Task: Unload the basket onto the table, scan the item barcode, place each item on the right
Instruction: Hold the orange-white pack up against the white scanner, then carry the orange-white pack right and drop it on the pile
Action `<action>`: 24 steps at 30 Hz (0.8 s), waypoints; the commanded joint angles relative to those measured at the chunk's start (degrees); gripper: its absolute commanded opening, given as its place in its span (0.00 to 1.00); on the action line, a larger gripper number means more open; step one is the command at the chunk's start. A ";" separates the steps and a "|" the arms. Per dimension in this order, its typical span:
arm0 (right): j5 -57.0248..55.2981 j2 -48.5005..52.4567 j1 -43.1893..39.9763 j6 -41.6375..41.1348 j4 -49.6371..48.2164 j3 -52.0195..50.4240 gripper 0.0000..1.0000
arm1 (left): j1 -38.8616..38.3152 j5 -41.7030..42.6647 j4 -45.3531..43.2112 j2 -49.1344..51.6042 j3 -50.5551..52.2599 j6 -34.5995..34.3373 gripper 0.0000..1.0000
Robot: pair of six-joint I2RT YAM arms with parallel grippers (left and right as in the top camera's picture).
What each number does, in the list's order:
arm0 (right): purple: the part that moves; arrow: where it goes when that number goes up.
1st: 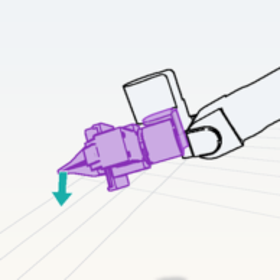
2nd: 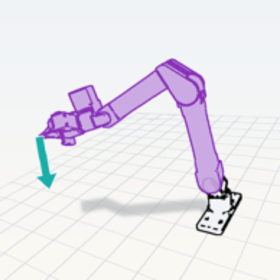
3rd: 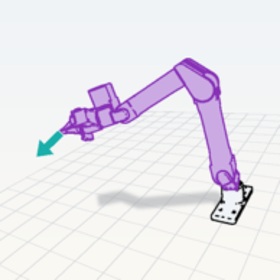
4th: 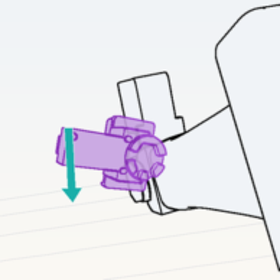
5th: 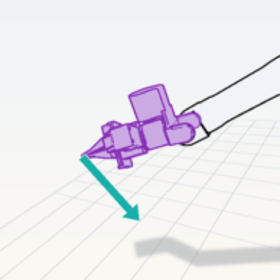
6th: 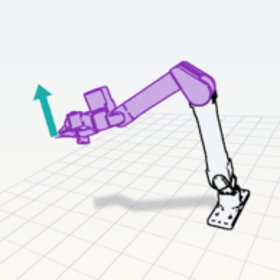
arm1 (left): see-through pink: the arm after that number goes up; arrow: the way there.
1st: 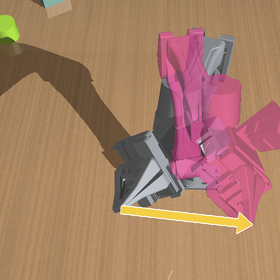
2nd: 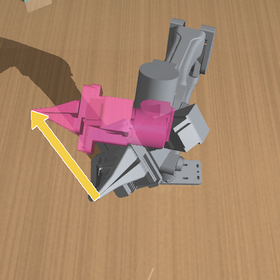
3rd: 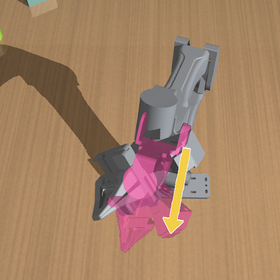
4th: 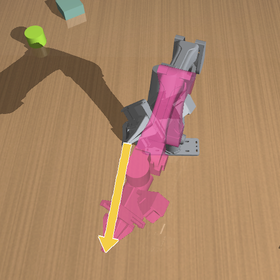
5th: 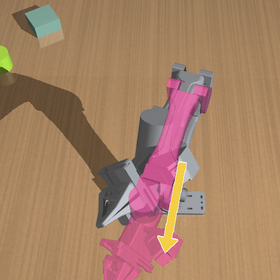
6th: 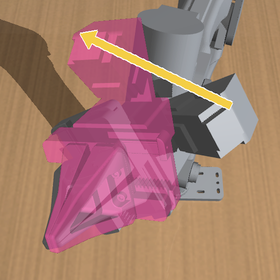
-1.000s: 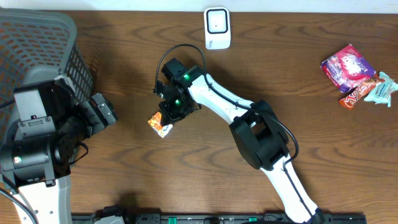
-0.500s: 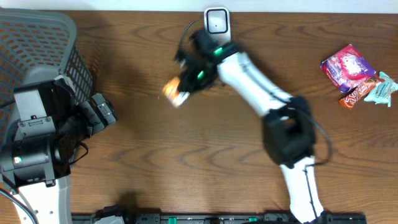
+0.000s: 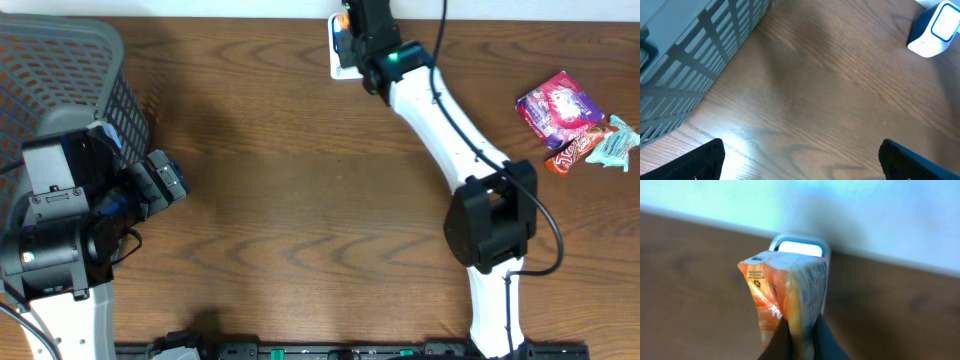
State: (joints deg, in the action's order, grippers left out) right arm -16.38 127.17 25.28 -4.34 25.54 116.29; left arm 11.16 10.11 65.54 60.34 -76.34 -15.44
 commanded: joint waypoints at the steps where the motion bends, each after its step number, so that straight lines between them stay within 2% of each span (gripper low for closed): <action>1: -12.48 3.26 0.63 3.80 -4.70 0.04 0.01 | 0.17 -0.33 0.02 0.00 -0.55 -0.28 0.98; 4: -12.20 6.40 0.26 3.69 -9.16 0.04 0.01 | 0.17 -0.33 0.02 0.00 -0.55 -0.28 0.98; 10: -13.09 9.97 0.31 -1.27 -10.34 0.04 0.01 | 0.17 -0.33 0.02 0.00 -0.55 -0.26 0.98; 17: -25.70 7.28 -1.29 -2.89 -11.08 1.49 0.01 | 0.17 -0.33 0.02 0.00 -0.55 -0.28 0.98; 20: -31.67 4.15 -3.39 -2.86 -8.55 1.57 0.01 | 0.17 -0.33 0.02 0.00 -0.55 -0.26 0.98; 24: -37.00 0.92 -8.15 -4.15 1.53 1.57 0.01 | 0.17 -0.33 0.02 0.00 -0.55 -0.26 0.98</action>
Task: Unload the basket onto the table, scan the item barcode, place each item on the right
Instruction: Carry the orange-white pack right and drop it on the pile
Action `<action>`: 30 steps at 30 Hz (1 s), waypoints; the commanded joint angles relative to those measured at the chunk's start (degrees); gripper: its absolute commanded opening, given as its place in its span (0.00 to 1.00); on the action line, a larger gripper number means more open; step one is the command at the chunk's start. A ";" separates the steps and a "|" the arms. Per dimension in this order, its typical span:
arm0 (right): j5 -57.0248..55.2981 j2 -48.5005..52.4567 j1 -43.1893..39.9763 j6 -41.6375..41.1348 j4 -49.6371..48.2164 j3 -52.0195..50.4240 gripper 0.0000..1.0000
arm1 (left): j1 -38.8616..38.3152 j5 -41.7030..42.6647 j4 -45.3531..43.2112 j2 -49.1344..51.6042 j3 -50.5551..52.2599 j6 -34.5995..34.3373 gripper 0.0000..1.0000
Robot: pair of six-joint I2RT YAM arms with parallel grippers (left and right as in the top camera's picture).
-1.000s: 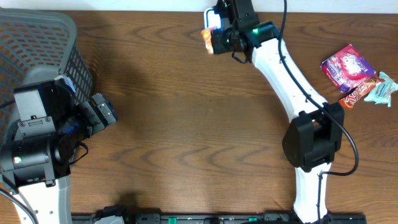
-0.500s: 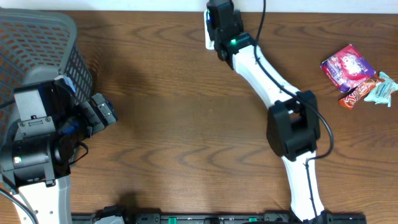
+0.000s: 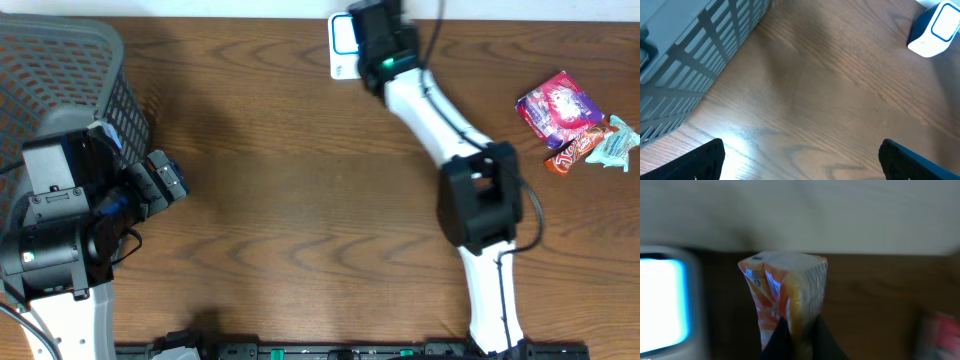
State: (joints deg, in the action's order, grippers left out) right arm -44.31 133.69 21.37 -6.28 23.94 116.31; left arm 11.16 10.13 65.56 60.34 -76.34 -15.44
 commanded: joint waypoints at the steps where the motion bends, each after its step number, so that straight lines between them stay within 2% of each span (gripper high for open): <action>1: -9.99 -5.84 -5.79 -3.65 6.03 1.55 0.01 | 0.17 -0.35 0.00 0.00 -0.55 -0.26 0.98; 4: -10.91 -5.97 -11.74 -7.39 16.11 1.55 0.01 | 0.17 -0.35 0.00 0.00 -0.55 -0.26 0.98; 7: -10.82 -5.97 -17.97 -15.19 26.75 1.53 0.01 | 0.17 -0.35 0.00 0.00 -0.55 -0.28 0.98; 10: -7.65 -5.97 -25.22 -19.61 34.07 1.53 0.02 | 0.17 -0.35 0.00 0.00 -0.55 -0.28 0.98; 16: 8.02 -5.97 -38.05 -18.91 39.21 1.18 0.01 | 0.17 -0.35 -0.02 0.00 -0.55 -0.28 0.98; 22: 17.73 -5.95 -44.57 -17.64 38.40 0.87 0.03 | 0.17 -0.35 0.00 0.00 -0.55 -0.28 0.98; 23: 18.27 -5.95 -45.09 -17.66 38.32 0.87 0.06 | 0.17 -0.35 0.00 0.00 -0.55 -0.26 0.98; 27: 19.26 -5.92 -45.81 -17.64 37.81 0.87 0.29 | 0.17 -0.35 0.00 0.00 -0.55 -0.28 0.98; 28: 19.47 -5.92 -45.77 -17.66 37.57 0.87 0.43 | 0.17 -0.35 0.00 0.00 -0.55 -0.26 0.98; 29: 19.74 -5.92 -45.68 -17.64 37.57 0.87 0.52 | 0.17 -0.35 0.00 0.00 -0.55 -0.28 0.98; 30: 20.02 -5.92 -45.64 -17.44 37.62 0.87 0.67 | 0.17 -0.35 0.00 0.00 -0.55 -0.28 0.98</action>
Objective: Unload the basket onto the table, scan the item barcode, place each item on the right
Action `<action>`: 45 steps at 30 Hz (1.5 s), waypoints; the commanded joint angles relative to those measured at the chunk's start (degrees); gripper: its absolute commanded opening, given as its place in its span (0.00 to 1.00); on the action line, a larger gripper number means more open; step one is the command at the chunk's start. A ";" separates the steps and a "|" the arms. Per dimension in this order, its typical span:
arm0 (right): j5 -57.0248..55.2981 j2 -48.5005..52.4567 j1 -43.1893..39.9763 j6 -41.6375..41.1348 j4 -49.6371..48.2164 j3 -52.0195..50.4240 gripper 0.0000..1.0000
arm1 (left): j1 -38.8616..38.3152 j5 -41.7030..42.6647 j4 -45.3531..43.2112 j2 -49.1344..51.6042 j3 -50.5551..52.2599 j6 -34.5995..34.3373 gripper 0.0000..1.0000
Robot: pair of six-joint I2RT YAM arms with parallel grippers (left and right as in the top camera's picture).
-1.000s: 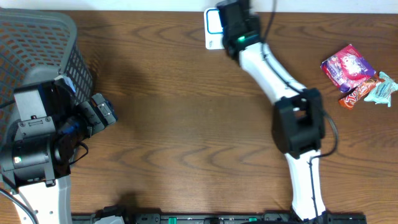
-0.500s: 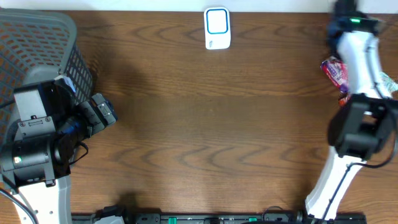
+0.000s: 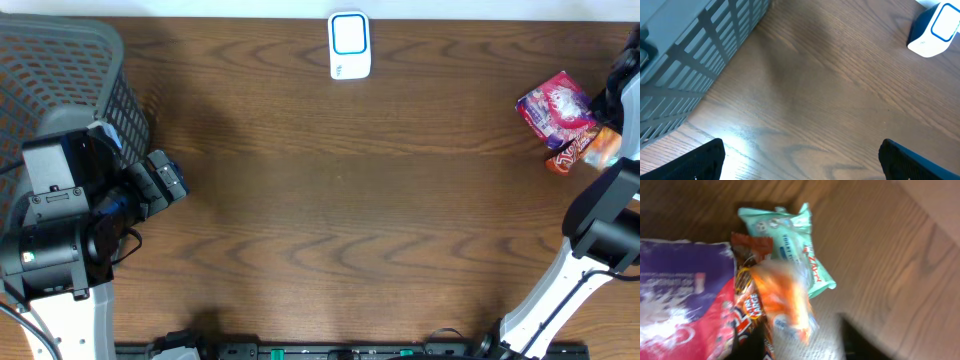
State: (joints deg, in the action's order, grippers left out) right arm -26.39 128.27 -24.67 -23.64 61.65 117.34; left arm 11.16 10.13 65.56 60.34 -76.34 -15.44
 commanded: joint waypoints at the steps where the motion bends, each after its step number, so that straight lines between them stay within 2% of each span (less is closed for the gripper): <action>1: 2.78 -0.50 0.42 0.55 0.17 -0.15 0.76 | 0.17 -0.35 0.00 0.00 -0.55 -0.26 0.98; 3: 3.41 -0.59 0.44 1.22 1.40 -0.11 0.83 | 0.17 -0.35 0.00 0.00 -0.55 -0.26 0.98; 5: 3.41 -1.20 0.44 1.20 3.37 -0.07 0.99 | 0.17 -0.35 0.00 0.00 -0.55 -0.26 0.98; 12: 6.56 -9.01 1.64 1.20 8.48 -0.07 0.99 | 0.17 -0.35 0.00 0.00 -0.55 -0.28 0.98; 19: 20.04 -22.01 5.33 1.18 14.01 -0.13 0.99 | 0.17 -0.35 0.00 0.00 -0.55 -0.26 0.98; 24: 20.68 -29.33 10.80 1.20 18.80 -3.21 0.99 | 0.17 -0.35 0.00 0.00 -0.55 -0.26 0.98; 28: 20.72 -36.74 17.20 1.49 17.97 -12.28 0.99 | 0.17 -0.35 0.00 0.00 -0.55 -0.26 0.98; 33: 20.72 -49.37 24.24 2.01 11.26 -30.56 0.99 | 0.17 -0.33 0.00 0.00 -0.55 -0.28 0.98; 36: 21.77 -56.33 27.65 -0.79 9.18 -40.37 0.99 | 0.17 -0.35 0.00 0.00 -0.55 -0.28 0.98; 40: 26.45 -61.55 30.45 -2.12 9.64 -48.50 0.99 | 0.17 -0.35 0.00 0.00 -0.55 -0.26 0.98; 45: 33.31 -63.12 30.99 -2.14 11.45 -54.05 0.99 | 0.17 -0.35 0.00 0.00 -0.55 -0.26 0.98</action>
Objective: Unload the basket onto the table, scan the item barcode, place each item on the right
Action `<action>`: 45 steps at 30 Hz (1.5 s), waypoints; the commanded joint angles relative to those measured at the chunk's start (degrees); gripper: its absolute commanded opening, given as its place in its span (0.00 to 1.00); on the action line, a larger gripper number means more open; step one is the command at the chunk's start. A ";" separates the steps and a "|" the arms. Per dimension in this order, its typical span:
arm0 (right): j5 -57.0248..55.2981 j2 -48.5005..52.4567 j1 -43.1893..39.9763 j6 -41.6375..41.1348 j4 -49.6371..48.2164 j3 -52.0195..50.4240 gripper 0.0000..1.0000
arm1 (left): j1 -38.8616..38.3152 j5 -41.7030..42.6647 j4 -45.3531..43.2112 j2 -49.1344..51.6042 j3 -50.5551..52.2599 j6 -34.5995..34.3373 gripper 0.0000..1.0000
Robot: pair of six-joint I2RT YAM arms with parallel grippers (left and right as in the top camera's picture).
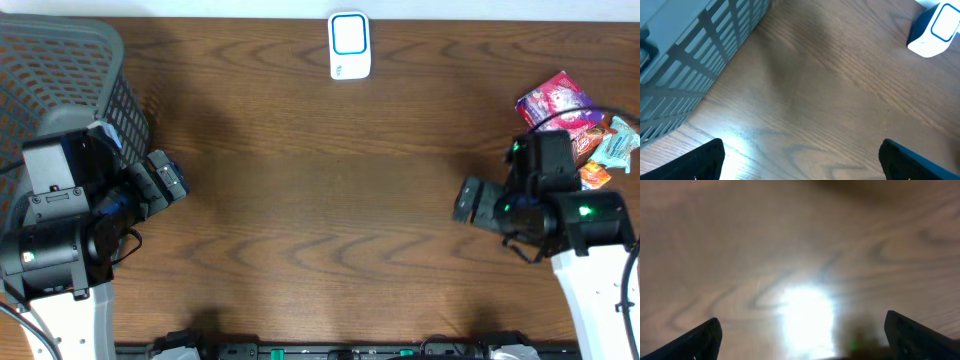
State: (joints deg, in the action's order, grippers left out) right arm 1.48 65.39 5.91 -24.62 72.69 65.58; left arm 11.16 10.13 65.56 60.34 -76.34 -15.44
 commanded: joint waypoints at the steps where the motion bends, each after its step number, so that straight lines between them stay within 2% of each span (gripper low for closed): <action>1: 6.69 -0.13 0.42 -1.16 0.35 -2.95 0.99 | 0.17 -0.35 0.00 0.00 -0.55 -0.28 0.98; 17: 7.85 -0.13 0.42 -1.03 1.92 -4.31 0.99 | 0.17 -0.35 0.00 0.00 -0.55 -0.26 0.98; 25: 7.41 -0.26 0.74 -1.03 -0.44 -4.63 0.99 | 0.17 -0.35 0.00 0.00 -0.55 -0.26 0.98; 29: 7.23 -2.73 0.57 1.42 -8.22 -8.68 0.99 | 0.17 -0.35 0.00 0.00 -0.55 -0.26 0.98; 34: 9.90 -11.02 0.31 7.74 -22.36 -20.00 0.99 | 0.17 -0.35 -0.02 0.00 -0.55 -0.26 0.98; 40: 20.33 -29.70 -3.50 15.63 -44.48 -38.47 0.99 | 0.17 -0.35 -0.02 0.00 -0.55 -0.26 0.98; 45: 21.14 -43.63 -6.29 15.72 -54.51 -49.27 0.99 | 0.17 -0.33 0.00 0.00 -0.55 -0.26 0.98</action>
State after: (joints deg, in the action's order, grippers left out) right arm 19.84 26.13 0.67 -11.49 20.25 20.18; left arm 11.16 10.11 65.54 60.34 -76.34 -15.44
